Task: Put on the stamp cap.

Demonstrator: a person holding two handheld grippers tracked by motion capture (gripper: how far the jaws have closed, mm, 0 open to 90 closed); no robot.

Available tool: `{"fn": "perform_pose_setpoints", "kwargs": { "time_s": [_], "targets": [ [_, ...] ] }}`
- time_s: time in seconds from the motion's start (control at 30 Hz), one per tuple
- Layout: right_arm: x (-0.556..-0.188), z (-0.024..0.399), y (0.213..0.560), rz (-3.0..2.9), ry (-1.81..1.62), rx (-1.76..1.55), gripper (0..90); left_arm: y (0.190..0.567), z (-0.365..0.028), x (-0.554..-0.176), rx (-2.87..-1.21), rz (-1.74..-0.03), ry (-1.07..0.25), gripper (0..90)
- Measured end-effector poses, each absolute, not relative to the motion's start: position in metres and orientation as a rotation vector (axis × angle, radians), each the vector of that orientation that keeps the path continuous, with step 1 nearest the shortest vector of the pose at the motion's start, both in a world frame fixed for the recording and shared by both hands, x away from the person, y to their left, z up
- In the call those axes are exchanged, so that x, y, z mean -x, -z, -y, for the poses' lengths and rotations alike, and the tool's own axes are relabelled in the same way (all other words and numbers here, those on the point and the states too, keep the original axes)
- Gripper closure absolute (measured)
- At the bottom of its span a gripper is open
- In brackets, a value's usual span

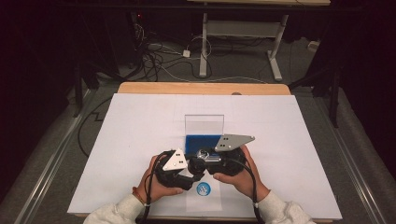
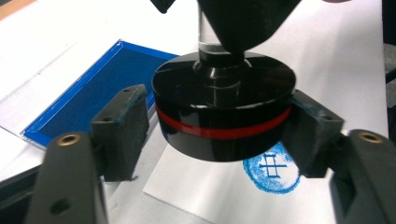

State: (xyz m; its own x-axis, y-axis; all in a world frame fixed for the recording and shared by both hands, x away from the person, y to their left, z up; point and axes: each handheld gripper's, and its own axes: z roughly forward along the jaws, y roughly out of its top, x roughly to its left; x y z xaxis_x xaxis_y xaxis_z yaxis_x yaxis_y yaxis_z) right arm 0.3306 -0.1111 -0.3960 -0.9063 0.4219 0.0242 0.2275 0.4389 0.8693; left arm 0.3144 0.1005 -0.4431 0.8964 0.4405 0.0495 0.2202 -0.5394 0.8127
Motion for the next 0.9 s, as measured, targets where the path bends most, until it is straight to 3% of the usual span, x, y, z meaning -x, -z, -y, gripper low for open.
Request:
{"fn": "perform_pose_setpoints", "kwargs": {
  "time_s": [0.1, 0.2, 0.9],
  "targets": [
    [-0.329, 0.110, 0.396, -2.504, -1.457, -0.562, 57.5, 0.447, -0.101, -0.318, -2.154, -0.518, -0.279, 15.4],
    [-0.328, 0.109, 0.395, -2.496, -1.449, -0.553, 57.5, 0.448, -0.102, -0.320, -2.140, -0.546, -0.278, 13.2],
    [-0.328, 0.132, 0.375, -2.401, -1.493, -0.582, 57.5, 0.451, -0.106, -0.319, -2.191, -0.531, -0.411, 15.6]
  ]
}}
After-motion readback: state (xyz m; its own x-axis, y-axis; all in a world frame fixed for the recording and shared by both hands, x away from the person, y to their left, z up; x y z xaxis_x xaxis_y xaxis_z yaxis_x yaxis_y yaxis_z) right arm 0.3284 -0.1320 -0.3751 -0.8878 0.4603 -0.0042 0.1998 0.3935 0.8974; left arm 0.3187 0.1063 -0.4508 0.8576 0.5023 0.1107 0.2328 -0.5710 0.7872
